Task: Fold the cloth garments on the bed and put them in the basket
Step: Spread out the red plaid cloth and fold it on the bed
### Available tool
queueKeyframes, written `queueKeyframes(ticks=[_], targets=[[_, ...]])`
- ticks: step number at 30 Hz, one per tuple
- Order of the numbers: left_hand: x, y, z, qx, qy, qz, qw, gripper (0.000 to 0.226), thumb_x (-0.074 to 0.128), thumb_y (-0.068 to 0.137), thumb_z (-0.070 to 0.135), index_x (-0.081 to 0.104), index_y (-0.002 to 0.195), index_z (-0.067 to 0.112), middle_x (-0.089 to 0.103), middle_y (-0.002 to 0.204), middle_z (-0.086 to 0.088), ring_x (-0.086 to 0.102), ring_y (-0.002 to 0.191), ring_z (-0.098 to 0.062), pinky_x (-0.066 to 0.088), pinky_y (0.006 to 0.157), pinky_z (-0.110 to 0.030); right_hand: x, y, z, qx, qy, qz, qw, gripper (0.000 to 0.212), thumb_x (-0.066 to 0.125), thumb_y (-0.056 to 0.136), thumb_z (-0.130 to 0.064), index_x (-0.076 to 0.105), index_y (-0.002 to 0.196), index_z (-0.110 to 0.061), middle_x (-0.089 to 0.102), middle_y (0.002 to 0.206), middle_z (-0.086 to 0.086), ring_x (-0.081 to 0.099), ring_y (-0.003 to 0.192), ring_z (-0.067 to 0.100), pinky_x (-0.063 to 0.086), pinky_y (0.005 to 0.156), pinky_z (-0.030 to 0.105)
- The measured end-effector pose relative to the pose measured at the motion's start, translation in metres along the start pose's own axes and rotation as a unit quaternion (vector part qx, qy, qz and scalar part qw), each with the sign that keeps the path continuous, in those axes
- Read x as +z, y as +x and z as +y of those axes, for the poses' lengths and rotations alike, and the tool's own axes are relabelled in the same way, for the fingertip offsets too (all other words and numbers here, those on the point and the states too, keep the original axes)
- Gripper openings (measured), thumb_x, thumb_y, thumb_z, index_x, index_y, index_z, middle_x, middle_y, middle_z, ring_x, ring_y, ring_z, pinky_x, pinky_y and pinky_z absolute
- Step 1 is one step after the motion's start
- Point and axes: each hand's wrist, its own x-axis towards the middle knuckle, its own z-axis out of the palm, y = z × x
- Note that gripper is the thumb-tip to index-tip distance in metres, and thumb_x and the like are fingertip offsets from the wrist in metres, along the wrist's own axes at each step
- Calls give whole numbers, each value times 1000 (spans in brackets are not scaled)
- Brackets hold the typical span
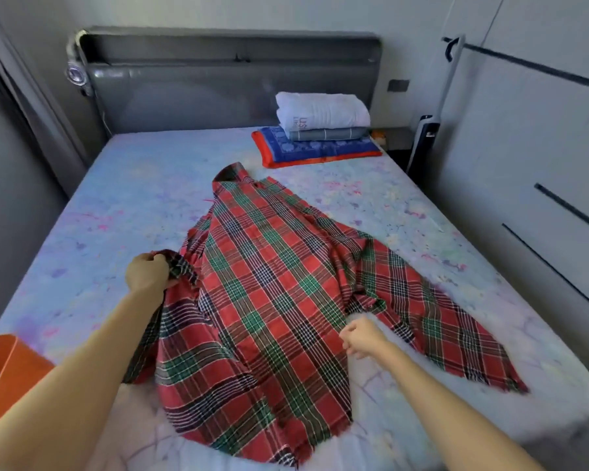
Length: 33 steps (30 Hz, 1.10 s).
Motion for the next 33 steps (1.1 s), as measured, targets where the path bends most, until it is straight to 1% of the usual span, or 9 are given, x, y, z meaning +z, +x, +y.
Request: queueKeyframes(ticks=[3,10,14,17,20,24,27,30,33], targets=[[49,-7,-26,8,98,-54,994,23,48,89,7,60,108,0,64,102,-23,67,52,-23,56,77,-50,-19,22,55,87,86,24,992,19,52,91,-17,57,74,-12,57,62,9,55,53,20,46,52,25],[184,-73,-82,63,335,-142,930,22,50,84,9,65,98,2,69,94,-19,63,91,-35,48,78,-36,-62,72,161,191,343,85,916,5,49,95,-8,53,93,-7,55,57,10,54,36,15,45,38,20],[284,-114,-135,150,424,-207,869,23,51,88,9,61,109,6,65,105,-11,60,93,-30,45,74,-31,-88,120,237,279,467,104,832,15,46,94,-1,49,79,-3,54,70,19,54,58,26,46,31,23],[367,-133,-180,303,502,-281,760,23,58,80,3,66,102,8,65,100,-10,58,95,-32,48,82,-38,-102,154,293,324,540,129,766,17,46,96,-4,46,80,1,50,73,20,47,61,27,42,27,22],[438,-132,-214,446,563,-328,614,31,78,53,-1,66,78,12,65,78,-5,58,73,-27,53,65,-40,-109,182,335,353,597,155,704,24,49,97,-15,42,78,-2,42,71,15,46,55,25,39,26,20],[517,-126,-247,508,641,-297,493,62,64,79,8,42,137,14,42,139,-11,38,128,-32,33,106,-41,-134,226,380,342,666,219,626,26,50,98,-24,48,120,-10,58,96,15,65,61,16,50,43,19],[549,-118,-255,507,705,-285,405,52,51,90,15,34,139,16,41,135,-7,37,126,-29,27,107,-38,-174,252,391,273,742,234,565,32,46,98,-30,52,126,-14,74,83,4,71,69,12,55,55,24],[563,-123,-250,472,720,-306,406,30,47,91,11,53,119,18,53,118,-2,49,111,-25,31,98,-34,-217,283,395,246,707,274,604,36,60,90,-29,54,124,-17,68,113,-3,66,100,12,54,77,27],[562,-130,-233,417,689,-325,496,27,46,90,15,60,114,19,57,112,-2,52,107,-24,37,89,-33,-257,295,361,192,596,329,707,42,77,72,-29,57,106,-13,69,101,3,67,85,20,55,82,36]])
